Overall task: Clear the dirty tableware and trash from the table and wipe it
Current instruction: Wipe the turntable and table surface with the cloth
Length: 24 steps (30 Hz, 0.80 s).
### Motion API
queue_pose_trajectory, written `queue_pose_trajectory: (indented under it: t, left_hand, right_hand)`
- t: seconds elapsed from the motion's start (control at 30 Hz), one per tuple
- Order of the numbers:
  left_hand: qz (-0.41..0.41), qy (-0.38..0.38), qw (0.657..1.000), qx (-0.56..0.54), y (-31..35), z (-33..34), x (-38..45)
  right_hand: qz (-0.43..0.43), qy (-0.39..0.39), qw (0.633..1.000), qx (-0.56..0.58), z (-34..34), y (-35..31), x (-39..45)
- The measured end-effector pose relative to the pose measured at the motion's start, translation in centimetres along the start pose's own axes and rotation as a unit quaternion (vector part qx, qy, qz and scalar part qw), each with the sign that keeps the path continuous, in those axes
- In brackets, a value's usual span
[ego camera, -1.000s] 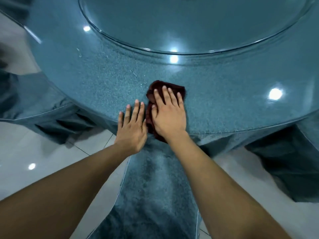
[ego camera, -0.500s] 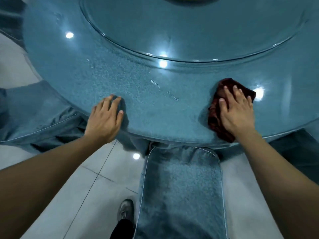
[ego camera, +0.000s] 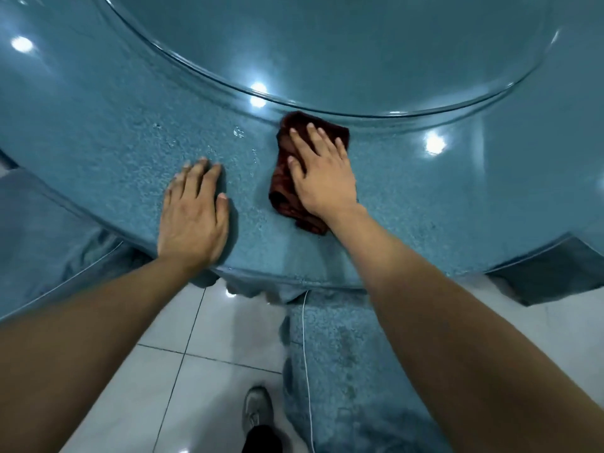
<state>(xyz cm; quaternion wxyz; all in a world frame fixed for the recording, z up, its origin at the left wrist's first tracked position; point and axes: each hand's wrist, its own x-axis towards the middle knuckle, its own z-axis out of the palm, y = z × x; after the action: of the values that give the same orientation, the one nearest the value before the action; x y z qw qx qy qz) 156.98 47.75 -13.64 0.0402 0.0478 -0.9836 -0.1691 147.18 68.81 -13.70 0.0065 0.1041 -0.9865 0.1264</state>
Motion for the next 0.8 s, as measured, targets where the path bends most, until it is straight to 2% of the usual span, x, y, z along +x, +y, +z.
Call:
queue_pose_trajectory:
  t: [0.07, 0.23, 0.33, 0.4, 0.5, 0.6, 0.67, 0.73, 0.8]
  left_hand:
    - [-0.008, -0.006, 1.0, -0.003, 0.0, -0.2, -0.1]
    - [-0.028, -0.001, 1.0, 0.013, 0.4, -0.1, 0.1]
    - [-0.032, -0.001, 0.999, 0.024, 0.3, 0.2, 0.3]
    - [-0.031, -0.002, 0.999, 0.022, 0.3, 0.2, 0.3]
    - [-0.029, 0.004, 0.999, 0.018, 0.2, 0.1, 0.3]
    - [-0.018, 0.021, 1.0, -0.006, -0.3, 0.2, 0.2]
    - [-0.014, 0.029, 0.999, -0.023, -0.5, 0.2, 0.4]
    - [-0.007, 0.031, 0.999, -0.029, -0.5, 0.2, 0.4]
    - [-0.008, 0.028, 0.999, -0.031, -0.3, 0.0, 0.2]
  right_hand:
    - [0.045, 0.021, 0.999, 0.003, -0.9, 3.9, -0.7]
    - [0.245, 0.053, 0.968, -0.03, -4.5, 17.1, -1.0]
    - [0.313, 0.052, 0.948, -0.019, -4.7, 17.3, 0.6]
    - [0.281, 0.049, 0.958, -0.025, -3.7, 12.5, 1.4]
    - [0.14, 0.048, 0.988, -0.039, -0.7, 1.6, 2.8]
    - [0.017, 0.016, 1.0, -0.01, 1.3, -7.8, 3.0]
    - [-0.021, -0.001, 1.0, -0.008, 2.0, -8.8, 2.8]
    - [-0.037, 0.004, 0.999, 0.001, 1.8, -6.3, 1.9]
    - [-0.015, 0.019, 1.0, 0.008, 1.1, -2.3, 0.0]
